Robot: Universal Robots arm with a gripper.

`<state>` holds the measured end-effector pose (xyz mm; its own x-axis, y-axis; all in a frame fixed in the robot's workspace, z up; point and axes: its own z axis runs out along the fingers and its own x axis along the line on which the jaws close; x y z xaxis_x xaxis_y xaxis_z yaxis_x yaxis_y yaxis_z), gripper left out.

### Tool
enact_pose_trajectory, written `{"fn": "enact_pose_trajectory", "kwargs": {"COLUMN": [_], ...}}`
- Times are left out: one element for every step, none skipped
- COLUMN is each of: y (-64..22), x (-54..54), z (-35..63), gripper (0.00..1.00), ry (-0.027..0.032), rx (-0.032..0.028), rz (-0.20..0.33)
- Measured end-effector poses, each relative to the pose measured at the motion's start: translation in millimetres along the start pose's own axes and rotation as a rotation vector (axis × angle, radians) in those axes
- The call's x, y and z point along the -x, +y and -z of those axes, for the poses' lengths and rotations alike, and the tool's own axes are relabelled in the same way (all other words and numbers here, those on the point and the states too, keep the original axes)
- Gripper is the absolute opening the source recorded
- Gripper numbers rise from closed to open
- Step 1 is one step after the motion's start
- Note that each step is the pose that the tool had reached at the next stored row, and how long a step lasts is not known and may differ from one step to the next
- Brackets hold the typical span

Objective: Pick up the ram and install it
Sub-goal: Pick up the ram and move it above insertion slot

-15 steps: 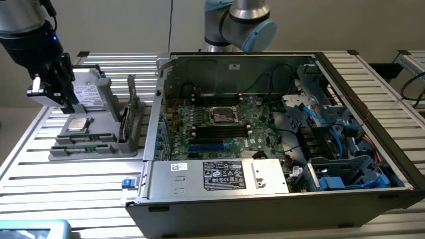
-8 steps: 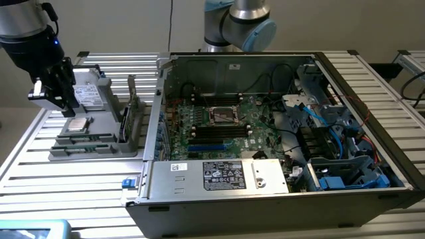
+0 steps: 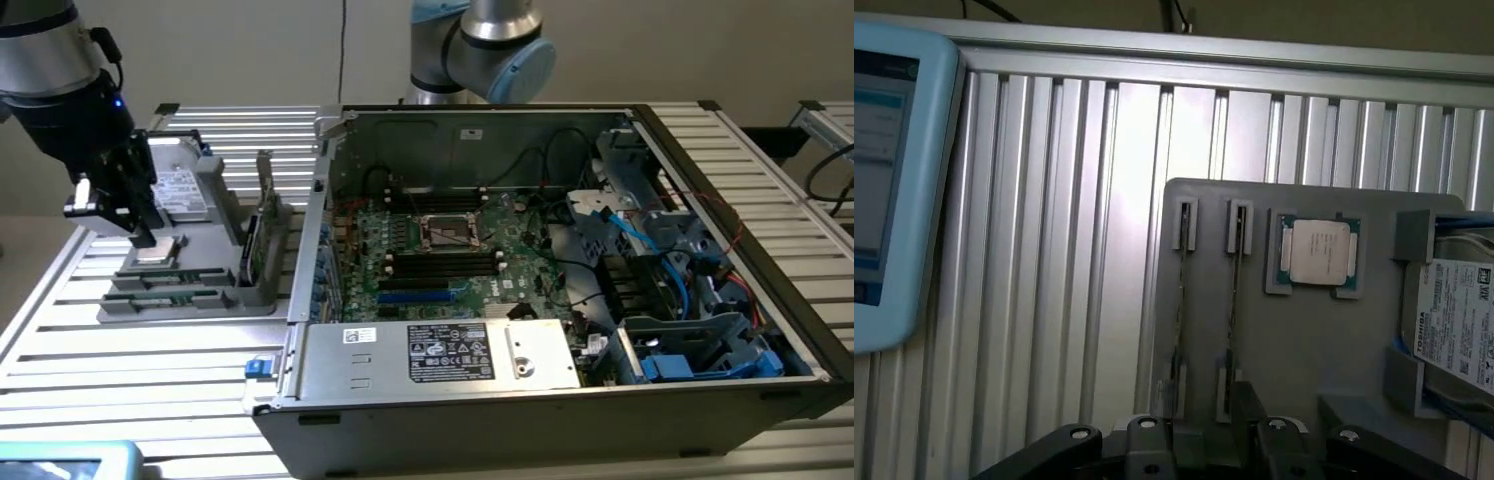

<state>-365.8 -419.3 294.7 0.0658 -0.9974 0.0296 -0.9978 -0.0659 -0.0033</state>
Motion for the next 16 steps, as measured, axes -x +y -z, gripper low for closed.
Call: {"fn": "enact_pose_trajectory", "kwargs": {"y": [0.1,0.2,0.2,0.3,0.3,0.4,0.4,0.5,0.5,0.6,0.6,0.6,0.6,0.7,0.7,0.7], "x": [-1.0,-1.9,-2.8,-3.6,-4.3,-4.9,-5.5,-5.9,-6.3,-6.6,-6.9,-7.2,-7.5,-7.8,-8.1,-8.4], "z": [-2.1,-3.8,-5.6,-7.5,-9.4,-11.3,-13.1,-14.8,-16.6,-18.6,-20.4,-22.2,-24.0,-25.9,-27.7,-29.6], "gripper": [0.36,0.36,0.36,0.36,0.36,0.36,0.36,0.36,0.36,0.36,0.36,0.36,0.36,0.36,0.36,0.36], "ry": [-0.0001,0.0,0.0001,0.0,-0.0001,-0.0001,-0.0001,0.0001,0.0001,0.0001,0.0,0.0,0.0001,0.0001,0.0001,0.0001], "rx": [-0.0005,-0.0007,-0.001,-0.0013,-0.0016,-0.0018,-0.0019,-0.0018,-0.0019,-0.002,-0.0021,-0.0022,-0.0021,-0.0021,-0.0021,-0.0021], "rz": [0.0,0.0,0.0,-0.001,-0.001,-0.001,-0.001,-0.001,-0.002,-0.002,-0.002,-0.002,-0.003,-0.003,-0.003,-0.003]}}
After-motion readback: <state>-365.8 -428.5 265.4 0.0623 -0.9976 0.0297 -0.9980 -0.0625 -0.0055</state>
